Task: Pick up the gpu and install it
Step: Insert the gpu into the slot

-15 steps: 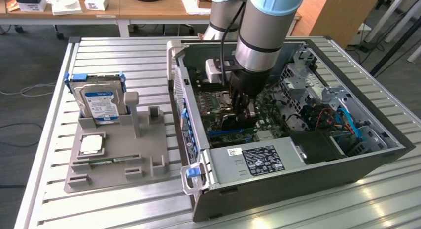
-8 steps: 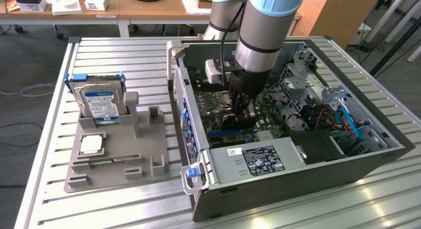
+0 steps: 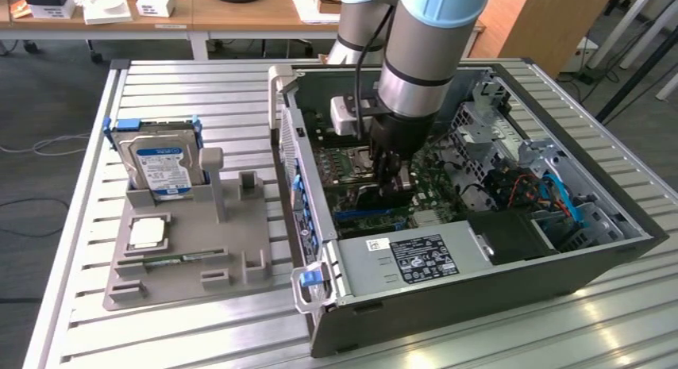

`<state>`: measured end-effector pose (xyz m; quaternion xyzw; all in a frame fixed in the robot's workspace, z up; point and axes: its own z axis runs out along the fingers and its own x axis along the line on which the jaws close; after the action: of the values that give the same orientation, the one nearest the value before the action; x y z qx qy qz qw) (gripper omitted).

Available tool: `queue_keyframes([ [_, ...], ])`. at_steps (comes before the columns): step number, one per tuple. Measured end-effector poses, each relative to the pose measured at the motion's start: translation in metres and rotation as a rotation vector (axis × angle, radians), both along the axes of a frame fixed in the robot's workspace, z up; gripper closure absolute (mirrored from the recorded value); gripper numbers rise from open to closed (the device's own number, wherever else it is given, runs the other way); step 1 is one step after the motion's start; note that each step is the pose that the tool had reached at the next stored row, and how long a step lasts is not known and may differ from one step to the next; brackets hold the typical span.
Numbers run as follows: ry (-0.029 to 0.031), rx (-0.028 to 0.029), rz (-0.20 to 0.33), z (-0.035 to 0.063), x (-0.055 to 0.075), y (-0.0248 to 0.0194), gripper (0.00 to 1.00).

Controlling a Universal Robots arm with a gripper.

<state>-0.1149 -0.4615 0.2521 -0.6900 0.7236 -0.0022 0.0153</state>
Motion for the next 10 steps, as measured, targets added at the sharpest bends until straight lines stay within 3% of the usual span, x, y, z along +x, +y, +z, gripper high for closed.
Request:
queue_keyframes([
  [10, 0.0000, -0.0005, 0.000, -0.0012, 0.0000, -0.0001, 0.73],
])
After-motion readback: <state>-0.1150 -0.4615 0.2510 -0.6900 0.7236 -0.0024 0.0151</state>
